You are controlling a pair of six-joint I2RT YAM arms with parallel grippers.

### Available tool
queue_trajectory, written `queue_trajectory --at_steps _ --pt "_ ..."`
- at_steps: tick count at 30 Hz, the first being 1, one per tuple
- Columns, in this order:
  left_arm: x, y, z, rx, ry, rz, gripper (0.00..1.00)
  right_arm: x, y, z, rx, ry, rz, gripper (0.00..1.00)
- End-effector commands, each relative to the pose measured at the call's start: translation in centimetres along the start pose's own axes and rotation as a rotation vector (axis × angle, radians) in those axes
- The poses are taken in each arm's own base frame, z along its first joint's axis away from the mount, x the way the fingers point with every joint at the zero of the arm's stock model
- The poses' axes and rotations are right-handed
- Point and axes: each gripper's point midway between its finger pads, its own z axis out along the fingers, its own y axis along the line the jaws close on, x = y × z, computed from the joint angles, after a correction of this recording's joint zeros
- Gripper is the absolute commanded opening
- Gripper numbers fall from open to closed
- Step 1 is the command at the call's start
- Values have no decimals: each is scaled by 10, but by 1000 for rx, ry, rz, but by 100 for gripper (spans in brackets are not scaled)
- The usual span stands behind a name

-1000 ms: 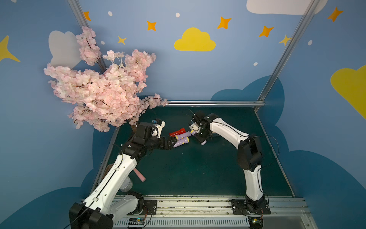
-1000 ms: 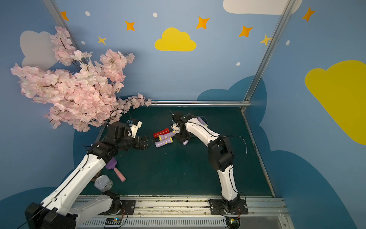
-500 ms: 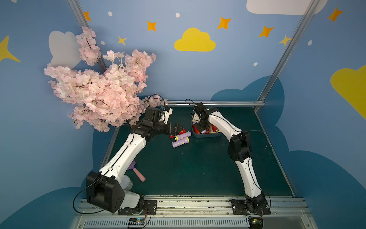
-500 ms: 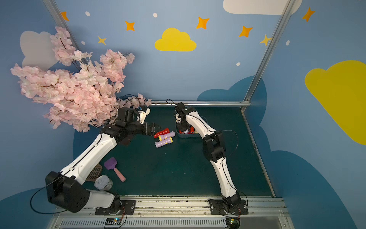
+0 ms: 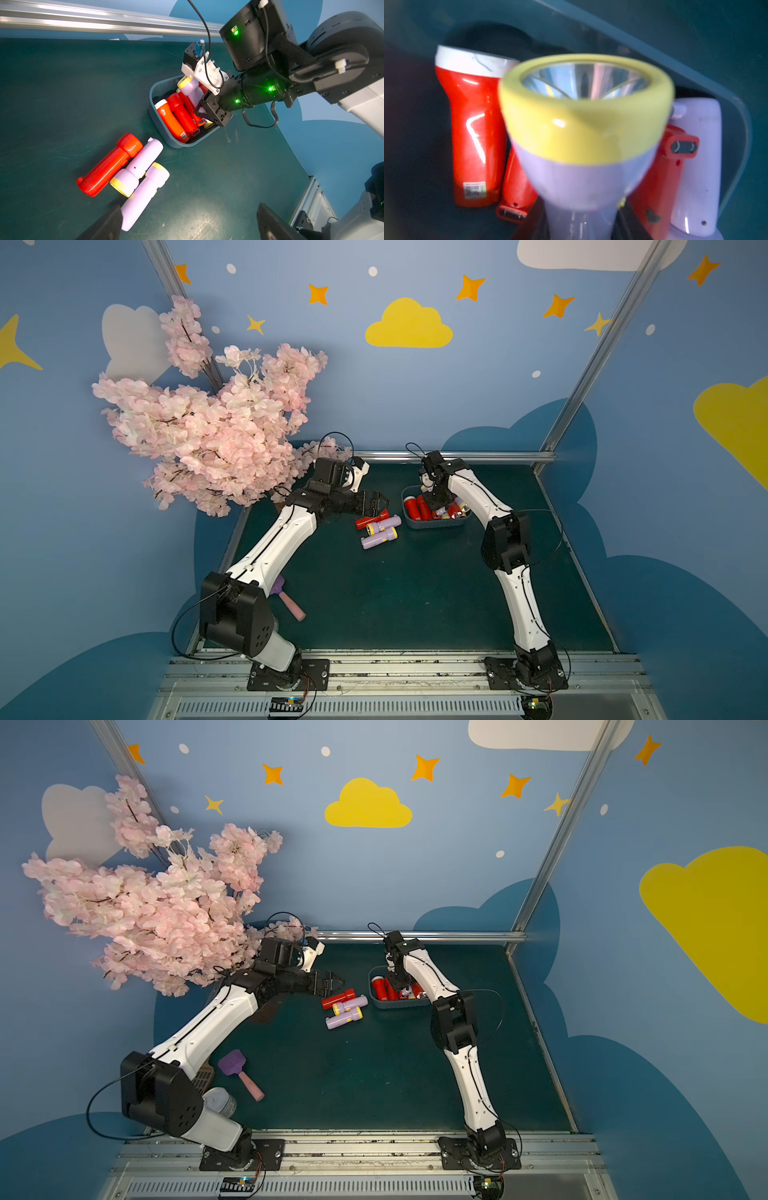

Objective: Put the flashlights into the storage boxes
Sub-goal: Place the flashlight at the storage box.

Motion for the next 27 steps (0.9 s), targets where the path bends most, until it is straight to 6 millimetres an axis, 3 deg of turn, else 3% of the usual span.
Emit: queue_trajectory --at_steps 1,8,13,27 --pt "-8 -7 0 28 -10 20 99 6 -1 0 -1 31 18 28" --pt "-5 -7 2 38 -2 6 99 20 8 -2 -25 81 33 31" --pt "0 -8 -1 37 2 -5 99 17 12 -12 -44 58 41 41" --pt "17 -11 -14 10 -3 -25 99 4 11 -54 -31 -36 45 48"
